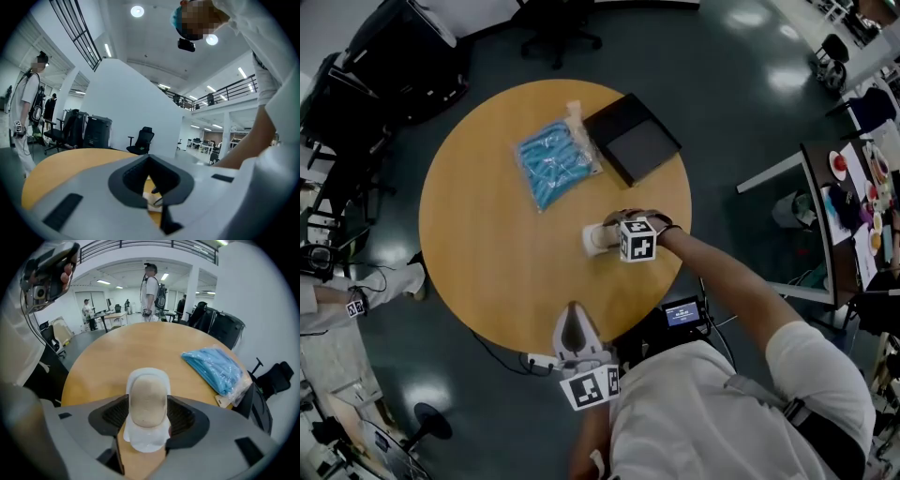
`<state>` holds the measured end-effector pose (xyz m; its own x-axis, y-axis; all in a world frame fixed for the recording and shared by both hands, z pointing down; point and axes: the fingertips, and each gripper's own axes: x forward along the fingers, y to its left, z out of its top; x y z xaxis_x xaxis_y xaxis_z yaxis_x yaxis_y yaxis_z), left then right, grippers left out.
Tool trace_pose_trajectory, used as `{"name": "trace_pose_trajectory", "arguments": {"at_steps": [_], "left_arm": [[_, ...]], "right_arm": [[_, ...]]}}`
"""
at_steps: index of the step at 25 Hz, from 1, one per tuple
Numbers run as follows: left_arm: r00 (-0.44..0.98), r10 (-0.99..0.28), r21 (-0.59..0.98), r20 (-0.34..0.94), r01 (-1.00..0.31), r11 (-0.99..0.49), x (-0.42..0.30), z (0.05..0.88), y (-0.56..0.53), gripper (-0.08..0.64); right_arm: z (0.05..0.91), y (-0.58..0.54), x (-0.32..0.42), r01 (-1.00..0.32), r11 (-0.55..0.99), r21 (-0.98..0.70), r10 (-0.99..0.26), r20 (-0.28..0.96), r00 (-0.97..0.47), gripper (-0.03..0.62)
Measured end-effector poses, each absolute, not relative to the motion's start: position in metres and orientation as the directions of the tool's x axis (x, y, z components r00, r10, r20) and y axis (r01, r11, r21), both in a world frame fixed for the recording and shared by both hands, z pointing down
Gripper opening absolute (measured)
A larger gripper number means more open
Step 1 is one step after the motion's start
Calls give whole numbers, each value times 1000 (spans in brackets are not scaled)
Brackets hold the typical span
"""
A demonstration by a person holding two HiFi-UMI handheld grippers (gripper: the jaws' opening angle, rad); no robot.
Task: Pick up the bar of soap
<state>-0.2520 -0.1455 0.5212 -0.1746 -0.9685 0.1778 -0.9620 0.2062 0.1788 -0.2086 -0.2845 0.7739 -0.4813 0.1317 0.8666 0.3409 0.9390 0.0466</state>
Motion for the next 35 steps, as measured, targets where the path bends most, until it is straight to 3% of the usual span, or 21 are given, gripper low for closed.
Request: {"name": "trace_pose_trajectory", "arguments": {"at_steps": [7,15,18,21,24,27,30,35], "left_arm": [[-182,-961,191,207,-956,222,-256,529,-144,6],[-207,-958,190,197,-951,245,-263,524,-144,8],[-215,-962,192,166,-950,245,-265,512,-143,6],[-213,-968,188,132,-954,235,-262,497,-141,6],[-224,-971,180,77,-955,235,-266,478,-141,6],[-252,-967,186,37,-949,254,-276,465,-139,8],[-241,-970,192,37,-951,243,-272,464,-140,6],[-193,-980,197,42,-960,198,-255,466,-142,6]], "right_arm": [[796,-283,-211,432,902,-15,203,898,-391,262],[752,-279,-214,314,944,98,102,821,-562,259],[697,-269,-211,220,959,179,25,720,-694,259],[617,-253,-196,52,973,224,-77,529,-845,259],[525,-239,-171,-144,980,141,-177,262,-949,259],[465,-229,-142,-299,954,10,-299,54,-953,259],[468,-215,-119,-358,929,-91,-355,49,-934,259],[491,-202,-112,-383,915,-123,-375,86,-923,259]]}}
